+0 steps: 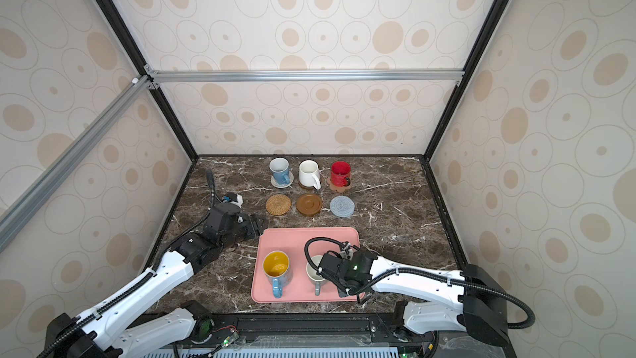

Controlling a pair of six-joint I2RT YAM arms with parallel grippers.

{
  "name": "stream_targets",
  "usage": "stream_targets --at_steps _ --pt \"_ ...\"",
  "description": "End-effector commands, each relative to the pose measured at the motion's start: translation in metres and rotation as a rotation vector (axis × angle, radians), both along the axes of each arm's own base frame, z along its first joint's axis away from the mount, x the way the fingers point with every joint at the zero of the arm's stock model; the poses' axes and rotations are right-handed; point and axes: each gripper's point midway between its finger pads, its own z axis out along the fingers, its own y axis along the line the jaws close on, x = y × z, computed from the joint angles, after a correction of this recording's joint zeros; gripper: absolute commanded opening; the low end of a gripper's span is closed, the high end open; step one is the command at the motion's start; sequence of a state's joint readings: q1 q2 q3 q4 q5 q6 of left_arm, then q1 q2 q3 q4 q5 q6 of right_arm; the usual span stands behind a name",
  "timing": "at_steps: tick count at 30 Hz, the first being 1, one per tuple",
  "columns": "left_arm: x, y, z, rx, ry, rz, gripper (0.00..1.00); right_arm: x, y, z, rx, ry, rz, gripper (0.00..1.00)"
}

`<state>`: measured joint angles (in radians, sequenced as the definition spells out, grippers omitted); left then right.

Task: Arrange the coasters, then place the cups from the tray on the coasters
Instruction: 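Lower the right gripper onto the red-inside mug rim and grasp it, then lift the red-inside mug and carry it toward the grey knit coaster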

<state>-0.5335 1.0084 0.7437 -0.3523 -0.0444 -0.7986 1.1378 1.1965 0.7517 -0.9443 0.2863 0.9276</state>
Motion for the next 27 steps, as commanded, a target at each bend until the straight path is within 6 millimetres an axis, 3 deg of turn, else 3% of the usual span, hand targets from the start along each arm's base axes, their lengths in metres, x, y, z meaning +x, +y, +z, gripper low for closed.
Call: stream_targets --at_steps 1,11,27 --pt "0.002 0.001 0.009 -0.027 -0.021 0.02 0.67 0.013 0.003 0.02 0.008 -0.087 0.013 0.08" --pt "0.0 0.003 0.009 -0.031 -0.022 0.022 0.67 0.028 0.01 0.039 0.017 -0.142 0.063 0.08" --pt "-0.001 0.003 0.009 -0.031 -0.024 0.02 0.67 0.064 0.01 0.046 0.031 -0.162 0.136 0.08"
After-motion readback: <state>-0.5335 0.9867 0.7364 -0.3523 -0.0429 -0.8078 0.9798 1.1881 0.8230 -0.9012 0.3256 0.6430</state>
